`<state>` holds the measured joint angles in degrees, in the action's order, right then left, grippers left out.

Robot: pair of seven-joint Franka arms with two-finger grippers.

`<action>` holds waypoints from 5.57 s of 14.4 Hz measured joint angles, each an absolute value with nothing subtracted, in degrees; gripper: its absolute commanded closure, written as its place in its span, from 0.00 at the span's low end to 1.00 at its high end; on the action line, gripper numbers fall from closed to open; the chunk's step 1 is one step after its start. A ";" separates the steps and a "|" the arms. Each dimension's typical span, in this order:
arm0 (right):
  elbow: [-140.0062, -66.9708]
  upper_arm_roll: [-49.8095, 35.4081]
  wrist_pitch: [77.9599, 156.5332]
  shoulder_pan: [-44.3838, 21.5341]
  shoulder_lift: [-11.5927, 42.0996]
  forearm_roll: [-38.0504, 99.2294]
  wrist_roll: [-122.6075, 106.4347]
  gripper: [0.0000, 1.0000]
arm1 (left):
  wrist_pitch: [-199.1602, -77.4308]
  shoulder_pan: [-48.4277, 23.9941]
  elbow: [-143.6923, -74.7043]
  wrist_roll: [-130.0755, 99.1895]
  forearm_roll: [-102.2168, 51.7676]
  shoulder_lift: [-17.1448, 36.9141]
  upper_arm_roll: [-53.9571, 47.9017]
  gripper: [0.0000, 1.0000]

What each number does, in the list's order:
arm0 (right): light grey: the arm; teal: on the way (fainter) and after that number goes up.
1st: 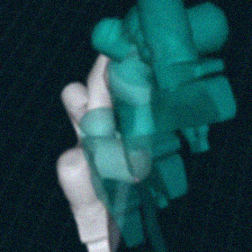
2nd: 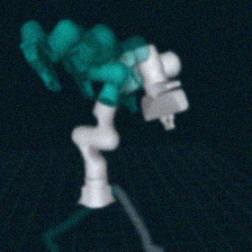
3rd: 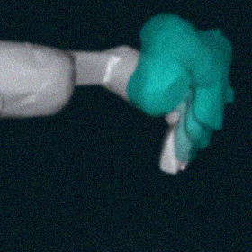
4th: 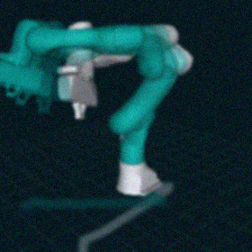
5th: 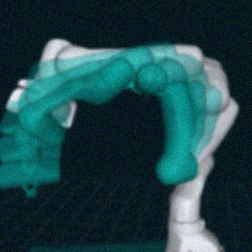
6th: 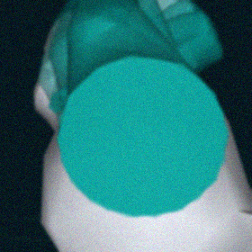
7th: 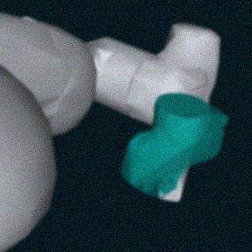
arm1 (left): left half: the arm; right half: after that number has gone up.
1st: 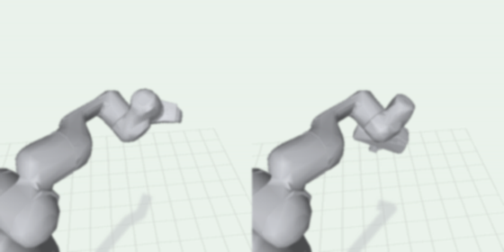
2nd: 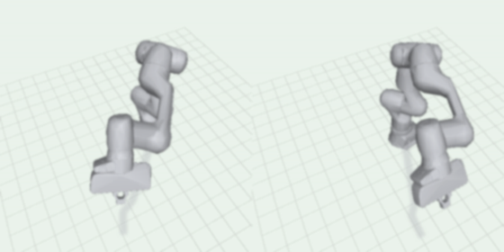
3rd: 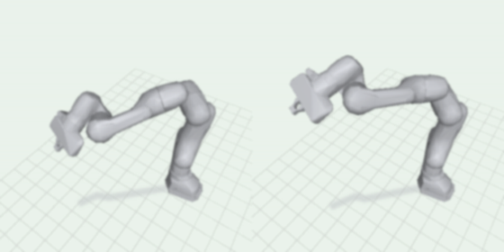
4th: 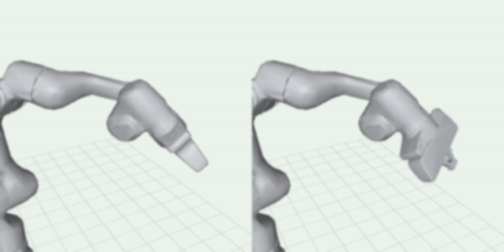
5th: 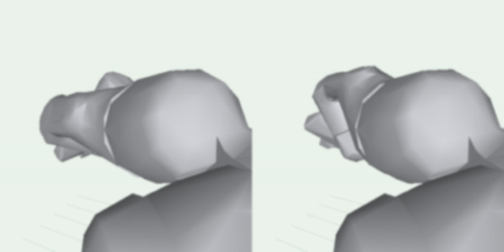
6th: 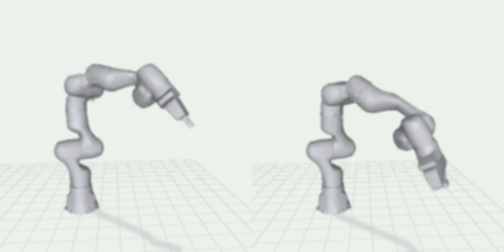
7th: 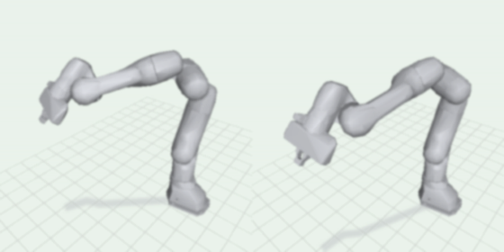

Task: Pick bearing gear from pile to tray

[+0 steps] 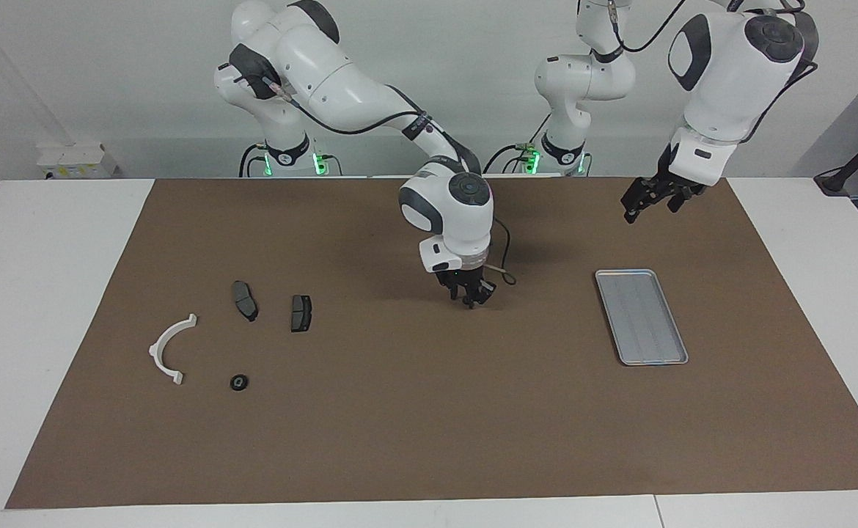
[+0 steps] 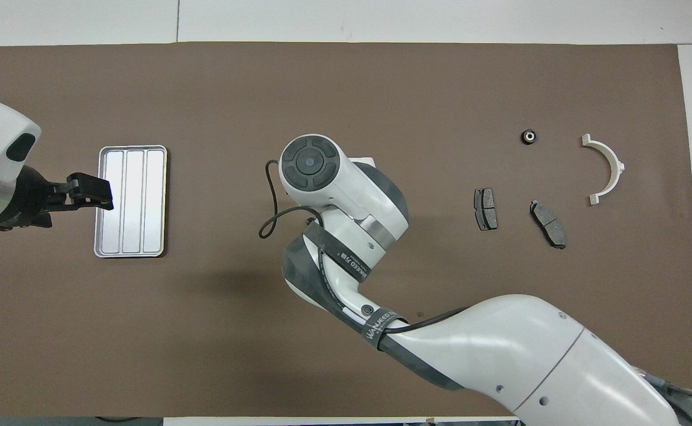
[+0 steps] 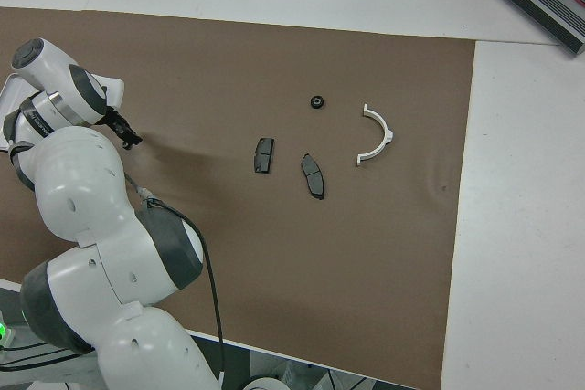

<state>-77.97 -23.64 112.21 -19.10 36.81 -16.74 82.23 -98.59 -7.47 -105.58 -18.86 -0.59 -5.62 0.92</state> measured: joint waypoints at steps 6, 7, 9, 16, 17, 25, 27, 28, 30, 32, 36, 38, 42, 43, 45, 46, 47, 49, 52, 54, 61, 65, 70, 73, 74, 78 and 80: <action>-73.31 -23.56 98.23 -5.94 28.55 -10.90 50.41 0.00 | -109.48 -19.99 -108.55 -38.99 -1.09 -1.22 0.27 0.00; -73.32 -23.52 96.90 -2.91 27.97 -10.76 43.57 0.00 | -112.09 -22.74 -108.58 -42.23 -1.08 1.09 0.10 0.00; -73.67 -23.39 96.53 3.71 27.96 -10.71 30.06 0.00 | -116.91 -26.72 -108.43 -46.82 -1.17 5.62 0.04 0.00; -80.86 -23.30 105.49 12.37 29.76 -16.50 20.32 0.00 | -125.55 -35.51 -103.20 -59.16 -1.25 22.62 0.30 0.05; -82.72 -23.21 108.19 13.03 30.22 -17.65 20.32 0.00 | -126.50 -35.51 -103.87 -59.16 -1.25 22.63 0.49 0.07; -84.69 -23.17 119.59 16.85 37.93 -21.94 20.04 0.00 | -129.66 -35.67 -106.66 -59.16 -1.25 22.61 0.58 0.23; -84.70 -23.23 120.10 16.84 38.97 -21.93 20.04 0.00 | -129.75 -35.78 -107.10 -59.16 -1.25 22.61 0.40 0.24; -84.70 -23.22 120.59 16.85 39.39 -21.93 20.04 0.00 | -129.93 -35.78 -107.33 -59.17 -1.25 22.62 0.34 0.24; -84.70 -23.19 121.45 16.89 39.72 -21.93 20.04 0.00 | -130.86 -35.84 -107.84 -59.18 -1.25 22.62 0.28 0.25; -84.71 -23.15 121.64 17.03 39.75 -21.93 20.04 0.00 | -131.24 -36.18 -108.24 -59.22 -1.25 22.61 0.25 0.29; -84.93 -23.13 122.46 18.12 40.35 -21.93 20.04 0.05 | -132.11 -36.47 -108.66 -59.28 -1.25 22.61 0.26 0.38; -85.20 -23.13 122.59 18.21 40.53 -21.93 20.05 0.05 | -132.22 -36.47 -108.69 -59.31 -1.25 22.61 0.27 0.58; -85.58 -23.41 122.73 18.20 40.50 -21.80 20.57 0.33 | -131.83 -36.47 -108.80 -59.77 -1.25 22.53 0.32 1.00; -85.58 -23.46 122.73 18.19 40.49 -21.80 20.66 0.42 | -131.00 -36.48 -108.74 -59.85 -1.25 22.42 0.39 1.00; -85.56 -23.59 122.76 18.18 40.43 -21.73 20.91 0.63 | -128.58 -36.42 -108.01 -59.92 -1.25 22.01 0.83 1.00; -85.56 -23.59 122.75 18.19 40.30 -21.73 21.03 0.70 | -127.64 -36.14 -107.70 -59.79 -1.25 21.04 1.33 1.00; -85.55 -23.54 122.75 18.23 40.20 -21.74 21.06 0.78 | -126.27 -35.24 -107.71 -58.82 -1.22 19.50 1.67 1.00; -85.67 -23.62 122.60 18.30 39.79 -21.70 21.14 0.96 | -121.15 -31.47 -108.49 -52.84 -1.19 14.87 2.00 1.00; -85.68 -23.62 122.65 18.31 39.79 -21.70 21.16 1.00 | -115.04 -22.86 -110.93 -36.80 -1.16 9.09 2.28 1.00; -85.67 -23.62 122.63 18.30 39.79 -21.70 21.16 1.00 | -115.10 -16.50 -112.42 -24.79 -1.17 8.15 2.39 1.00; -80.48 -26.05 105.26 15.73 35.23 -21.71 21.16 1.00 | -122.02 -5.19 -118.45 -7.11 -1.20 8.11 2.31 1.00; -76.81 -31.70 90.91 13.51 27.74 -18.64 24.61 1.00 | -127.01 -2.23 -121.62 -3.83 -1.20 8.12 2.30 1.00; -73.97 -33.92 87.05 2.59 24.11 -11.61 50.80 1.00 | -130.09 -1.20 -124.95 -2.54 -1.20 8.13 2.14 1.00; -74.00 -33.95 92.08 -5.35 24.82 -8.16 67.67 1.00 | -132.19 -1.20 -126.74 -2.54 -1.20 8.13 1.99 0.98; -74.20 -33.94 93.91 -7.37 25.35 -7.96 71.69 1.00 | -132.44 -1.20 -126.92 -2.54 -1.20 8.13 1.98 0.96; -79.39 -33.80 105.58 -11.09 29.20 -7.96 78.19 1.00 | -134.58 -1.20 -128.44 -2.54 -1.20 8.16 1.79 0.27; -82.16 -33.53 110.00 -11.39 30.96 -8.42 78.63 1.00 | -134.81 -1.20 -128.56 -2.54 -1.20 8.16 1.79 0.22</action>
<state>-82.16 -33.53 110.00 -11.39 30.96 -8.42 78.63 -134.81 -1.20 -128.56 -2.54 -1.20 8.16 1.79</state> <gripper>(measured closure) 0.643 0.661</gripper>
